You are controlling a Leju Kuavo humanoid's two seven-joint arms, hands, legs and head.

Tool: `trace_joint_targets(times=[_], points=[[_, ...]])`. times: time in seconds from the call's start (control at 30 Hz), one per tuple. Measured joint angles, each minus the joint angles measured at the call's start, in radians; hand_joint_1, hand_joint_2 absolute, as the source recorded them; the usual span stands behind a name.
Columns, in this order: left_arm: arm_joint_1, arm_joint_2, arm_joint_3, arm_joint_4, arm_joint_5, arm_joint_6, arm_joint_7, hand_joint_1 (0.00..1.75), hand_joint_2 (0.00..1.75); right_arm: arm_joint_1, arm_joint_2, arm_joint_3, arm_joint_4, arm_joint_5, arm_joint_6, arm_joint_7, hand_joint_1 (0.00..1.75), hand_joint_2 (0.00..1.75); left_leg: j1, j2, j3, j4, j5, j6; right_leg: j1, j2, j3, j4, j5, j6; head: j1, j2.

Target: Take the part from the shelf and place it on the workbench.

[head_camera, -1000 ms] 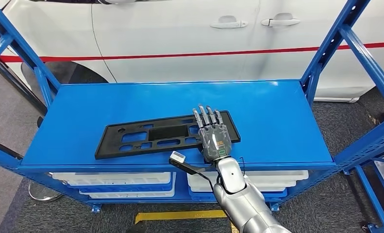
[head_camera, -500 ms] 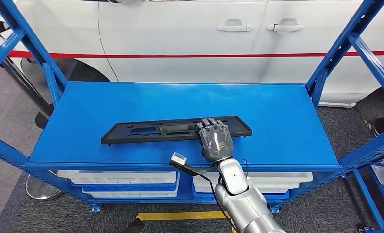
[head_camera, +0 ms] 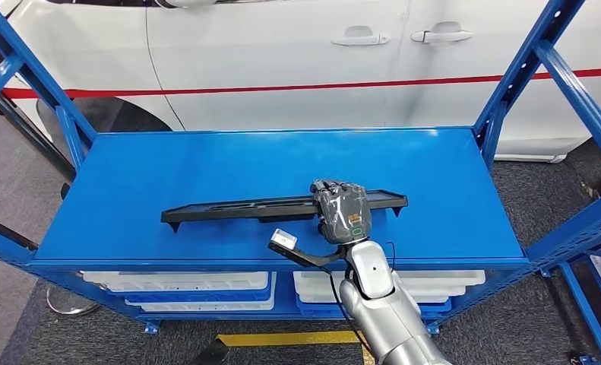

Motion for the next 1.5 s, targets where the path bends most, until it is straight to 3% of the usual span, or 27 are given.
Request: trace_joint_targets(times=[0.03,0.1,0.17,0.27,0.33,0.43,0.47,0.5,0.53,0.63,0.7,0.77,0.83,0.87,0.93,1.0,1.03,1.07,1.1,1.17,1.2,1.33,1.4,1.47,1.5], points=[[0.0,0.0,0.002,0.0,0.006,0.004,-0.006,0.0,0.0,0.003,0.0,-0.002,-0.014,-0.005,0.0,-0.014,1.75,1.75,0.0,0.0,0.017,-0.039,0.029,0.002,0.0,0.001,0.001,0.001,-0.001,0.0,0.0,0.0],[0.0,0.0,0.012,0.0,0.028,0.018,-0.026,0.0,0.0,0.016,0.006,-0.012,-0.072,-0.026,0.0,-0.072,1.75,1.75,-0.001,0.0,0.079,-0.172,0.098,0.012,0.002,0.002,0.004,0.002,-0.004,0.002,0.0,0.0],[0.0,0.001,0.03,0.0,0.057,0.038,-0.049,0.0,0.0,0.031,0.02,-0.029,-0.158,-0.056,0.0,-0.153,1.75,1.75,-0.006,0.0,0.122,-0.27,0.129,0.023,0.004,0.003,0.002,0.005,-0.005,0.008,0.0,0.0],[0.003,0.001,0.056,0.0,0.081,0.053,-0.067,0.0,0.0,0.05,0.046,-0.05,-0.271,-0.081,0.0,-0.219,1.75,1.75,-0.008,-0.001,0.13,-0.291,0.13,0.034,0.004,0.003,-0.001,0.004,-0.006,0.022,0.0,0.0],[0.005,0.001,0.067,0.0,0.087,0.057,-0.072,0.0,0.0,0.06,0.056,-0.06,-0.327,-0.087,0.0,-0.233,1.75,1.75,-0.003,0.0,0.137,-0.303,0.137,0.045,0.003,0.003,-0.009,0.033,-0.029,0.033,0.001,0.0],[0.006,-0.001,0.083,0.0,0.107,0.062,-0.089,0.0,0.0,0.081,0.064,-0.079,-0.394,-0.116,0.0,-0.289,1.75,1.75,-0.001,0.0,0.141,-0.307,0.138,0.054,-0.001,0.002,-0.088,0.199,-0.114,0.043,0.001,0.0],[0.008,-0.001,0.091,0.0,0.122,0.065,-0.101,0.0,0.0,0.095,0.069,-0.089,-0.423,-0.138,0.0,-0.323,1.75,1.75,-0.001,0.0,0.141,-0.306,0.137,0.054,-0.002,0.002,-0.114,0.251,-0.131,0.046,0.001,0.0],[0.012,-0.002,0.101,0.0,0.141,0.067,-0.115,0.0,0.0,0.111,0.075,-0.098,-0.458,-0.161,0.0,-0.357,1.75,1.75,0.0,0.0,0.141,-0.305,0.136,0.054,-0.004,0.002,-0.127,0.273,-0.129,0.048,0.001,0.0],[0.015,-0.003,0.113,0.0,0.16,0.07,-0.131,0.0,0.0,0.126,0.081,-0.106,-0.496,-0.182,0.0,-0.387,1.75,1.75,0.0,0.0,0.142,-0.302,0.134,0.053,-0.006,0.002,-0.12,0.258,-0.109,0.049,0.001,0.0],[0.021,-0.007,0.147,0.0,0.203,0.072,-0.182,0.0,0.0,0.16,0.093,-0.112,-0.602,-0.214,0.0,-0.441,1.75,1.75,-0.001,-0.001,0.142,-0.287,0.121,0.043,-0.008,-0.001,-0.031,0.078,-0.025,0.045,0.001,0.0],[0.022,-0.007,0.165,0.0,0.215,0.066,-0.204,0.0,0.87,0.178,0.096,-0.114,-0.659,-0.229,0.001,-0.465,1.75,1.75,-0.004,-0.001,0.14,-0.28,0.114,0.033,-0.006,0.0,-0.004,0.022,-0.016,0.037,0.001,0.0],[0.026,-0.007,0.18,0.0,0.224,0.042,-0.21,0.0,1.75,0.19,0.097,-0.118,-0.701,-0.247,0.001,-0.493,1.75,1.75,-0.005,-0.001,0.14,-0.28,0.111,0.022,-0.005,0.002,-0.003,0.019,-0.015,0.027,0.0,0.0],[0.031,-0.007,0.191,0.0,0.229,0.012,-0.214,0.0,1.75,0.197,0.097,-0.12,-0.735,-0.264,0.001,-0.527,1.75,1.75,-0.002,0.0,0.134,-0.259,0.092,0.011,-0.007,0.001,-0.001,0.014,-0.012,0.016,0.0,0.0],[0.033,-0.007,0.195,0.0,0.23,0.0,-0.217,0.0,1.75,0.199,0.097,-0.12,-0.75,-0.271,0.001,-0.541,1.75,1.75,0.0,0.0,0.119,-0.223,0.069,0.007,-0.009,0.0,0.001,0.011,-0.011,0.011,0.0,0.0],[0.038,-0.008,0.199,0.0,0.228,-0.015,-0.219,0.0,1.75,0.203,0.097,-0.12,-0.77,-0.28,0.001,-0.558,1.75,1.75,0.001,0.001,0.064,-0.102,0.006,0.0,-0.007,-0.002,0.001,0.011,-0.012,0.006,0.0,0.0],[0.044,-0.008,0.201,0.0,0.228,-0.02,-0.219,0.0,1.75,0.206,0.097,-0.12,-0.781,-0.283,0.001,-0.565,1.75,1.75,0.002,0.001,0.021,-0.01,-0.02,-0.003,-0.005,-0.002,0.001,0.012,-0.013,0.005,0.0,0.0],[0.046,-0.008,0.202,0.0,0.228,-0.021,-0.219,0.0,1.75,0.207,0.097,-0.12,-0.786,-0.284,0.001,-0.566,1.75,1.75,0.002,0.001,0.022,-0.014,-0.006,-0.002,-0.004,-0.002,0.002,0.013,-0.013,0.004,0.0,0.0],[0.048,-0.008,0.204,0.0,0.228,-0.022,-0.22,0.0,1.75,0.209,0.097,-0.12,-0.79,-0.284,0.002,-0.567,1.75,1.75,0.001,0.001,0.041,-0.056,0.025,0.002,-0.004,-0.001,0.002,0.013,-0.013,0.004,0.0,0.0],[0.048,-0.008,0.204,0.0,0.228,-0.022,-0.22,0.0,1.75,0.209,0.097,-0.12,-0.794,-0.284,0.002,-0.567,1.75,1.75,0.001,0.001,0.073,-0.123,0.061,0.007,-0.003,0.0,0.003,0.014,-0.013,0.005,0.0,0.0],[0.047,-0.008,0.205,0.0,0.228,-0.022,-0.222,0.0,1.75,0.21,0.097,-0.12,-0.802,-0.285,0.002,-0.567,1.75,1.75,-0.004,0.001,0.128,-0.241,0.104,0.019,0.0,0.0,0.003,0.016,-0.014,0.009,0.0,0.0],[0.046,-0.008,0.206,0.0,0.228,-0.022,-0.223,0.0,1.75,0.21,0.097,-0.12,-0.804,-0.286,0.002,-0.57,1.75,1.75,-0.007,0.0,0.141,-0.271,0.11,0.023,0.001,0.0,0.002,0.015,-0.013,0.013,0.0,0.0],[0.049,-0.01,0.206,0.0,0.214,-0.021,-0.235,0.0,1.75,0.21,0.096,-0.113,-0.809,-0.292,0.002,-0.594,1.75,1.75,-0.006,0.001,0.149,-0.295,0.12,0.041,-0.001,-0.001,-0.001,0.024,-0.02,0.034,0.001,0.0],[0.048,-0.014,0.199,0.0,0.182,0.004,-0.243,0.0,1.75,0.211,0.096,-0.107,-0.812,-0.295,0.002,-0.602,1.75,1.75,-0.001,0.002,0.152,-0.305,0.129,0.051,-0.002,-0.001,-0.033,0.099,-0.07,0.042,0.001,0.0],[0.048,-0.017,0.186,0.0,0.158,0.026,-0.245,0.0,1.75,0.212,0.095,-0.101,-0.81,-0.295,0.002,-0.603,1.75,1.75,-0.002,0.003,0.151,-0.306,0.13,0.054,-0.004,-0.001,-0.089,0.22,-0.13,0.048,0.001,0.0],[0.049,-0.018,0.181,0.0,0.158,0.029,-0.244,0.0,1.75,0.215,0.094,-0.098,-0.807,-0.291,0.002,-0.599,1.75,1.75,-0.002,0.003,0.15,-0.305,0.129,0.054,-0.006,-0.001,-0.107,0.259,-0.14,0.05,0.001,0.0]])
